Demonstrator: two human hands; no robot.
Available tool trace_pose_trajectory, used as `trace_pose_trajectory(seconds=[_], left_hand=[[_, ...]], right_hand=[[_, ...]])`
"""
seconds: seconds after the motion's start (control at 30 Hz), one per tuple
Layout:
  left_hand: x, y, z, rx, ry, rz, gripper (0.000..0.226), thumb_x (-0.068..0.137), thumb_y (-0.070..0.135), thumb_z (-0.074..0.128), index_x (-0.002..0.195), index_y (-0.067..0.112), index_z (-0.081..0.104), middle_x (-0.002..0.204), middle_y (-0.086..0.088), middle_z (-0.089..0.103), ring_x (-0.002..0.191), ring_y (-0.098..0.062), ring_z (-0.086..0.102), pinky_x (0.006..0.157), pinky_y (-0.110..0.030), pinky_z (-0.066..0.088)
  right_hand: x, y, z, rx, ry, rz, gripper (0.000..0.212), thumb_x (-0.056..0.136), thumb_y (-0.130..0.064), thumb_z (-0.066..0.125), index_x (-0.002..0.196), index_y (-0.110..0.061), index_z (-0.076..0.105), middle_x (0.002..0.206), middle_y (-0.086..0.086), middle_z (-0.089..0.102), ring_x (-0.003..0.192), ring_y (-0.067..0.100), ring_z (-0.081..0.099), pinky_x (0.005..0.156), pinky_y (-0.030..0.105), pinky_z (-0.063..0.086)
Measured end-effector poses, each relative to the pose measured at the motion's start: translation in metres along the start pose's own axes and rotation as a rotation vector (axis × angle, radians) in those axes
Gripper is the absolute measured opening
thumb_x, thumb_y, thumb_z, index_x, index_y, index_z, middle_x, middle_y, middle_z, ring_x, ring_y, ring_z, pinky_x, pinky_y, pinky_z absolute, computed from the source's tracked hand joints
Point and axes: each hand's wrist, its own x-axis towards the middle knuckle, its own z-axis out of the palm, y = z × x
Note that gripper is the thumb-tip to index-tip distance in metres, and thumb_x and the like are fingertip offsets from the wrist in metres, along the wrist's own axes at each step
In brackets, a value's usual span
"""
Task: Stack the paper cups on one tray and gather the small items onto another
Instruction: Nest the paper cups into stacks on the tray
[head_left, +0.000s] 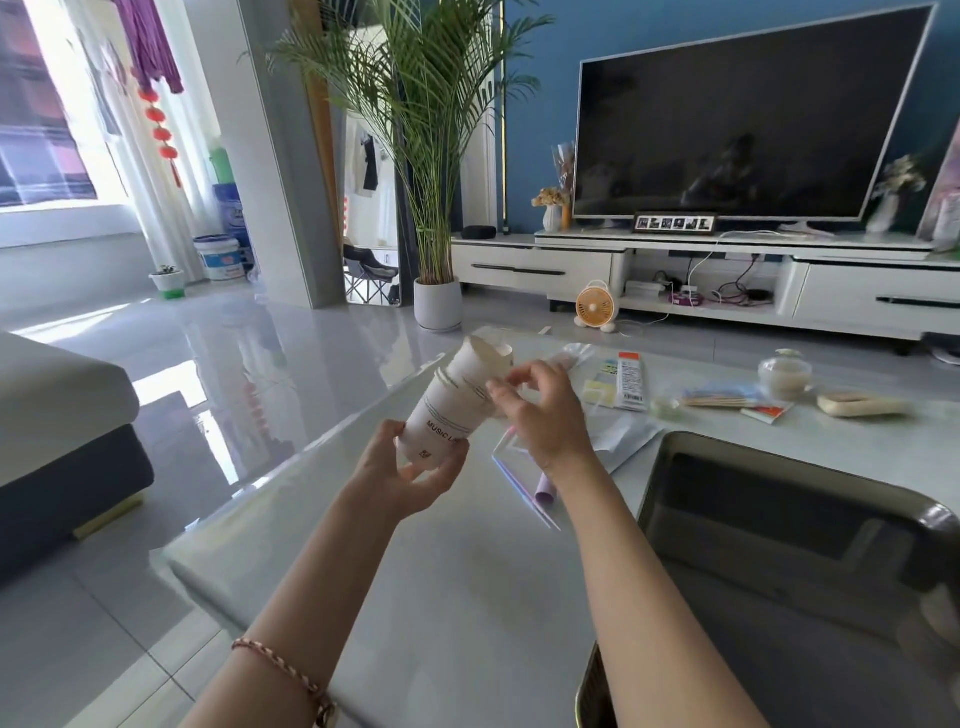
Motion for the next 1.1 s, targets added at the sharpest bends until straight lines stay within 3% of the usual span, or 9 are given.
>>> trace_pose_trajectory(seconds=[0.13,0.23,0.33,0.47,0.53,0.67,0.8,0.97,1.1], left_hand=[[0.004,-0.002,0.003,0.017,-0.046,0.001,0.055,0.075,0.024,0.063,0.122,-0.002,0.048,0.119,-0.02,0.052,0.084,-0.037,0.059,0.058,-0.055,0.051],[0.012,-0.004,-0.001,0.023,-0.073,0.025,0.043,0.075,0.024,0.061,0.109,0.0,0.05,0.095,-0.016,0.057,0.081,-0.03,0.059,0.057,-0.05,0.053],[0.022,0.004,-0.013,0.031,-0.135,0.025,0.046,0.077,0.024,0.06,0.115,0.001,0.05,0.099,-0.016,0.059,0.088,-0.028,0.061,0.063,-0.049,0.057],[0.039,0.014,-0.018,-0.086,-0.224,0.1,0.045,0.081,0.023,0.059,0.118,0.0,0.047,0.102,-0.023,0.056,0.095,-0.035,0.059,0.071,-0.048,0.058],[0.051,0.013,-0.018,-0.181,-0.237,0.143,0.046,0.082,0.024,0.059,0.119,0.0,0.046,0.102,-0.024,0.056,0.096,-0.035,0.058,0.081,-0.048,0.052],[0.08,0.009,-0.018,-0.215,-0.274,0.242,0.049,0.085,0.026,0.057,0.125,0.002,0.043,0.105,-0.023,0.055,0.098,-0.034,0.058,0.087,-0.046,0.053],[0.092,0.008,-0.016,-0.251,-0.296,0.339,0.039,0.085,0.026,0.057,0.117,0.005,0.048,0.111,-0.019,0.054,0.103,-0.033,0.057,0.079,-0.044,0.056],[0.096,0.008,-0.016,-0.156,-0.17,0.526,0.014,0.09,0.023,0.053,0.089,0.009,0.053,0.087,-0.011,0.053,0.082,-0.023,0.057,0.092,-0.04,0.048],[0.083,0.014,-0.018,-0.183,-0.081,0.637,0.012,0.089,0.022,0.054,0.083,0.012,0.054,0.088,-0.007,0.052,0.08,-0.02,0.057,0.083,-0.036,0.053]], right_hand=[[-0.003,0.013,0.029,-0.145,-0.178,0.035,0.053,0.092,-0.049,0.039,0.115,-0.005,0.057,0.12,0.017,0.056,0.116,0.032,0.051,0.1,0.046,0.039],[-0.004,0.024,0.046,-0.216,-0.264,0.079,0.052,0.093,-0.043,0.046,0.127,-0.005,0.045,0.129,0.015,0.051,0.121,0.031,0.049,0.103,0.045,0.039],[-0.001,0.028,0.057,-0.125,-0.353,0.063,0.05,0.093,-0.042,0.047,0.131,-0.01,0.045,0.13,0.011,0.054,0.123,0.024,0.05,0.104,0.037,0.04],[0.029,0.028,0.049,-0.119,0.035,0.099,0.041,0.095,-0.045,0.04,0.102,-0.008,0.056,0.105,0.007,0.062,0.1,0.025,0.057,0.085,0.034,0.043],[0.054,0.036,0.045,-0.122,0.183,0.177,0.039,0.094,-0.045,0.042,0.102,-0.008,0.053,0.103,0.008,0.06,0.097,0.026,0.056,0.078,0.031,0.038],[0.108,0.076,0.055,-0.284,0.082,0.307,0.075,0.074,-0.033,0.074,0.131,-0.002,0.035,0.135,0.017,0.046,0.123,0.032,0.047,0.1,0.039,0.041],[0.14,0.102,0.085,-0.139,0.037,0.441,0.108,0.054,-0.033,0.087,0.137,-0.008,0.022,0.141,0.011,0.042,0.127,0.031,0.045,0.106,0.045,0.038],[0.144,0.108,0.1,-0.253,0.124,0.261,0.065,0.067,-0.035,0.077,0.121,-0.019,0.045,0.122,0.002,0.059,0.113,0.028,0.057,0.101,0.044,0.041],[0.12,0.07,0.075,-0.359,-0.033,-0.132,0.067,0.067,-0.025,0.077,0.127,-0.021,0.046,0.115,0.006,0.043,0.107,0.028,0.053,0.095,0.042,0.046]])
